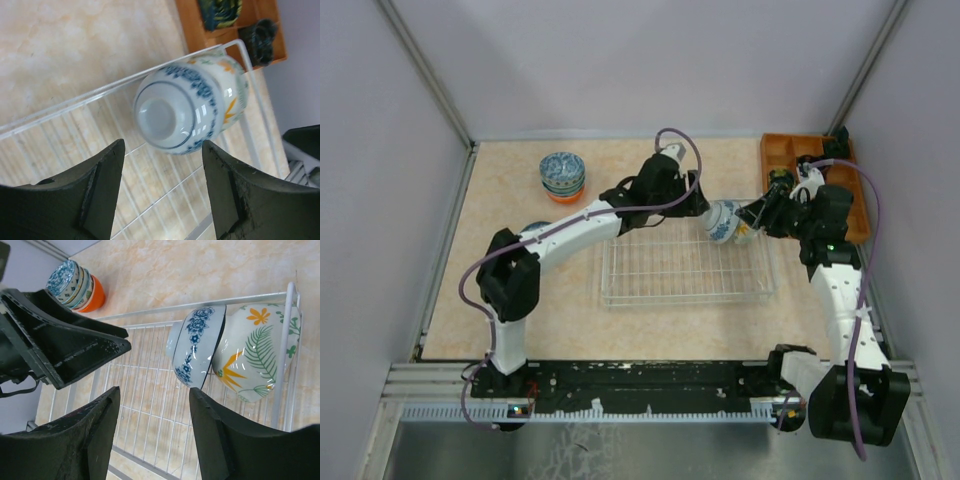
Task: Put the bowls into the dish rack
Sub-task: Turn the bowl upside down on the dish rack.
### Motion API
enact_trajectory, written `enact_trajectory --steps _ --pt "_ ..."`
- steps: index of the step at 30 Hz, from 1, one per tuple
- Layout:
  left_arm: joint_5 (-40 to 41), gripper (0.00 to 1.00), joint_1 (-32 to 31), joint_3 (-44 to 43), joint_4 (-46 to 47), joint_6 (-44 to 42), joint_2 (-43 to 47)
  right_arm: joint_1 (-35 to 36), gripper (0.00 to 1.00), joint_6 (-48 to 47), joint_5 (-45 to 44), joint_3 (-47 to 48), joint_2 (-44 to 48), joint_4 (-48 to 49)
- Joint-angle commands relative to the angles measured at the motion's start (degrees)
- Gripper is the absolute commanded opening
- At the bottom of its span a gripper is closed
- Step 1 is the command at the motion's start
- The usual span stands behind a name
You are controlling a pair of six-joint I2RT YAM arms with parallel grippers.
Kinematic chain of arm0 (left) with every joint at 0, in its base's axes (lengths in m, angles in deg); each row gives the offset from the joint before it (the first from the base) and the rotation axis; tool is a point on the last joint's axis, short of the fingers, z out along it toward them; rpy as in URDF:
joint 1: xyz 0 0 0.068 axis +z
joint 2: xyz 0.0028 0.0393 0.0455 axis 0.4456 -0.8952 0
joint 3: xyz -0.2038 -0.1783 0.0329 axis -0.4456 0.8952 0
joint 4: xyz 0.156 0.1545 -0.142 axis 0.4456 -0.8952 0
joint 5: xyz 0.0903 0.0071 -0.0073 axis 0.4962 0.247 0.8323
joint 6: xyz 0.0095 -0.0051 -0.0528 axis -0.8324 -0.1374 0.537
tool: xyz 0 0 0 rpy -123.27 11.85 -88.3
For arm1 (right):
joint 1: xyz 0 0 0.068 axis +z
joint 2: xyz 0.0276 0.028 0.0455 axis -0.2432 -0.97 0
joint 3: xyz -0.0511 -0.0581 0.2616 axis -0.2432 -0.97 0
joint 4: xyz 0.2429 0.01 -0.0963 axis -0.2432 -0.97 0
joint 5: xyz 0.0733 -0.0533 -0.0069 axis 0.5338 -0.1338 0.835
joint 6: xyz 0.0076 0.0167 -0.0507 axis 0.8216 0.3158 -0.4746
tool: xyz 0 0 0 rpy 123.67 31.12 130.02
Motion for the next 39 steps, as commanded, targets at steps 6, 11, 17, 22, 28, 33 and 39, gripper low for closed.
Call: enact_trajectory --steps 6,11,17,22,28,33,39 --pt "1.1 0.70 2.1 8.7 1.7 -0.6 10.2 -0.6 0.61 1.1 1.1 2.1 3.0 0.0" --pt "2.2 0.72 3.2 12.7 0.8 -1.6 15.6 -0.6 0.67 1.4 1.0 3.4 4.4 -2.6" --pt "3.3 0.75 4.8 19.0 -0.7 -1.7 23.6 -0.6 0.89 1.4 1.2 5.5 6.1 -6.5" --pt "6.5 0.77 5.4 23.2 -6.4 -2.6 29.7 -0.6 0.99 -0.8 0.5 8.9 7.8 -12.7" --pt "6.7 0.81 9.0 27.4 -12.0 -2.9 38.5 -0.6 0.99 -2.2 2.0 12.2 8.7 -19.4" --pt "10.0 0.89 9.7 25.2 -20.1 -3.1 43.0 -0.5 0.99 -1.5 5.4 12.5 10.5 -22.1" --pt "10.9 0.99 10.1 27.1 -22.2 -0.4 47.6 2.5 0.99 -2.3 4.3 15.6 9.9 -24.8"
